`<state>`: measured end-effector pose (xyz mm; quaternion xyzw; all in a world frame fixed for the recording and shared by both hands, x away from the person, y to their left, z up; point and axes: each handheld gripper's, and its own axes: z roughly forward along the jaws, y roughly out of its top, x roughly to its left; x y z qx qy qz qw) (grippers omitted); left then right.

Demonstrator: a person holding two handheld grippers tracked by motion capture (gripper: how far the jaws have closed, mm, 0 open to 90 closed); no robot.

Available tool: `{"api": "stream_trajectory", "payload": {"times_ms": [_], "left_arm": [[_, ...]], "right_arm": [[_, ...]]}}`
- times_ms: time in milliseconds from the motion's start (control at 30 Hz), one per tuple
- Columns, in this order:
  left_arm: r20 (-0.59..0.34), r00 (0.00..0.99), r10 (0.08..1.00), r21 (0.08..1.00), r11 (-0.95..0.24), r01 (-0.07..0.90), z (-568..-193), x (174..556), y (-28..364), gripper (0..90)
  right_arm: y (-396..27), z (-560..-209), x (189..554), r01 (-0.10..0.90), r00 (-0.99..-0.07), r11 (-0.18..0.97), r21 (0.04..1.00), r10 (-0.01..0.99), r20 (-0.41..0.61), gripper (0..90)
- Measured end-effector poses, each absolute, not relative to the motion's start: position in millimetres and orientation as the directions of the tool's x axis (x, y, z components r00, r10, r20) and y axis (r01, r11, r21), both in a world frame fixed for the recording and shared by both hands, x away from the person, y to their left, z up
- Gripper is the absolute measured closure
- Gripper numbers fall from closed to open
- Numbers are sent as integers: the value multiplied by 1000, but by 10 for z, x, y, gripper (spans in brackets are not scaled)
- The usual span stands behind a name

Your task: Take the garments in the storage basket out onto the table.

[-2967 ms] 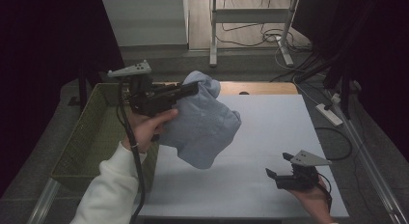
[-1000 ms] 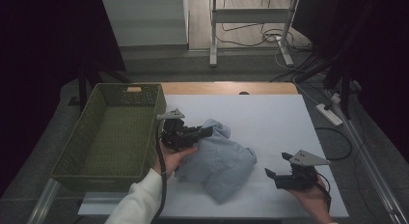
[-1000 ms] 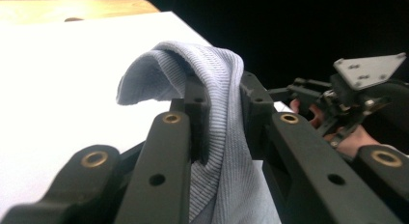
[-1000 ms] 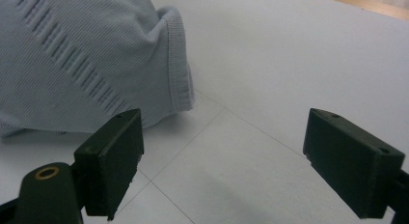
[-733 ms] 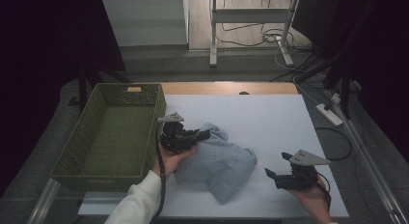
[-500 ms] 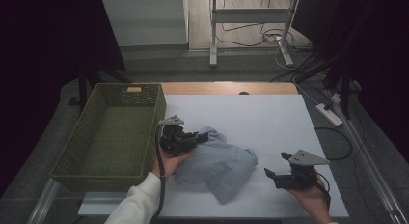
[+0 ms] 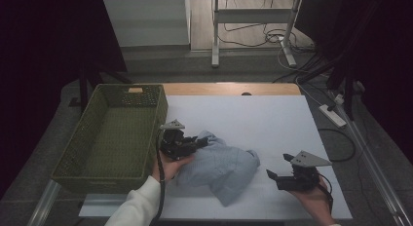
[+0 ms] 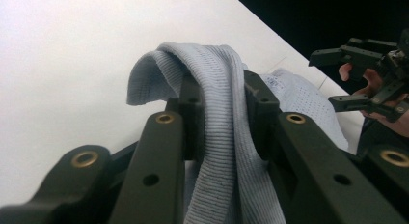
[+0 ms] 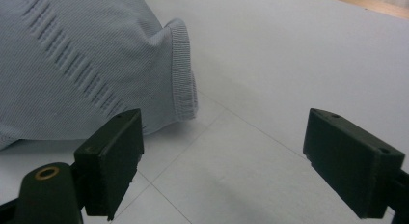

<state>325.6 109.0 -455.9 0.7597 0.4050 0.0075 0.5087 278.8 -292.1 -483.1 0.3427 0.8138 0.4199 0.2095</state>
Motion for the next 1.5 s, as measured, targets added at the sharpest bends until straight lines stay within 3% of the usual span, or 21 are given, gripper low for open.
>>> {"api": "stream_trajectory", "payload": {"times_ms": [200,300,400,633,967,1500], "left_arm": [[-379,674,635,787,-161,595,-4514,3240,1087,638],[-370,679,634,787,-174,592,-4499,3236,1094,553],[-354,686,636,798,-177,576,-4441,3215,1127,411],[-295,692,659,833,-178,524,-4298,3112,1226,310],[-269,686,676,856,-159,492,-4113,3016,1445,285],[-286,653,701,841,-143,522,-4152,2798,1830,290]], "right_arm": [[-2948,-4827,2784,383,-674,403,831,738,-48,145],[-2949,-4827,2786,384,-672,405,830,739,-50,145],[-2939,-4830,2789,382,-675,407,830,736,-51,146],[-2930,-4815,2774,370,-675,407,835,736,-59,146],[-2914,-4823,2777,369,-678,419,830,732,-68,146],[-2918,-4836,2783,379,-676,421,824,734,-65,146]]}}
